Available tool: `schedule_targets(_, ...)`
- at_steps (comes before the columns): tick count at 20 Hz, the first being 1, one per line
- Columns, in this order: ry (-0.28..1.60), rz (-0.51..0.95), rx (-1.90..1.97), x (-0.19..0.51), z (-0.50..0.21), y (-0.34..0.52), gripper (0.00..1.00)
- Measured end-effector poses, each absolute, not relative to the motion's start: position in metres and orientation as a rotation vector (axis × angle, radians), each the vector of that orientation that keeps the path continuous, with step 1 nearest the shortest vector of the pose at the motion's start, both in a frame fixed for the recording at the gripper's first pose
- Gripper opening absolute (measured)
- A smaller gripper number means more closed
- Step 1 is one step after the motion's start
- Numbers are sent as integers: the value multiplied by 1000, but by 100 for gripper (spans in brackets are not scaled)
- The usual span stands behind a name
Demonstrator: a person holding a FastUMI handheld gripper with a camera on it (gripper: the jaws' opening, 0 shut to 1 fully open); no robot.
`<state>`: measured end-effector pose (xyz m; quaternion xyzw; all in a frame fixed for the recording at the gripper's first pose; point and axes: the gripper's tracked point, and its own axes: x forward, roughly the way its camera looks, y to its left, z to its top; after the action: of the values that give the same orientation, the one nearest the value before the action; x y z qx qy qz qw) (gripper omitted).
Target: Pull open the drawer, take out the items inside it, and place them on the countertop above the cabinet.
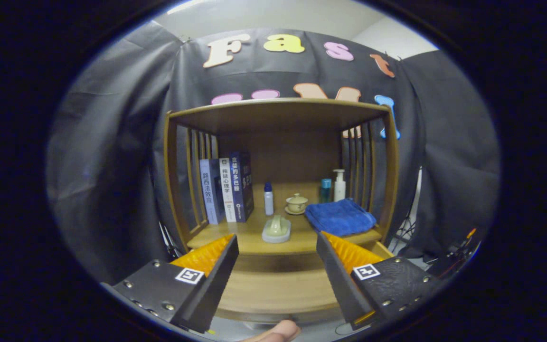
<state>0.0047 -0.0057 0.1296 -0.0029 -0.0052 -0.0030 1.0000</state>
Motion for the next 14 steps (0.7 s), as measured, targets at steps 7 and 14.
schedule_targets(7,-28,8,-47,-46,61,-10,98)
schedule_targets(14,34,-22,36,-49,-35,-31,97)
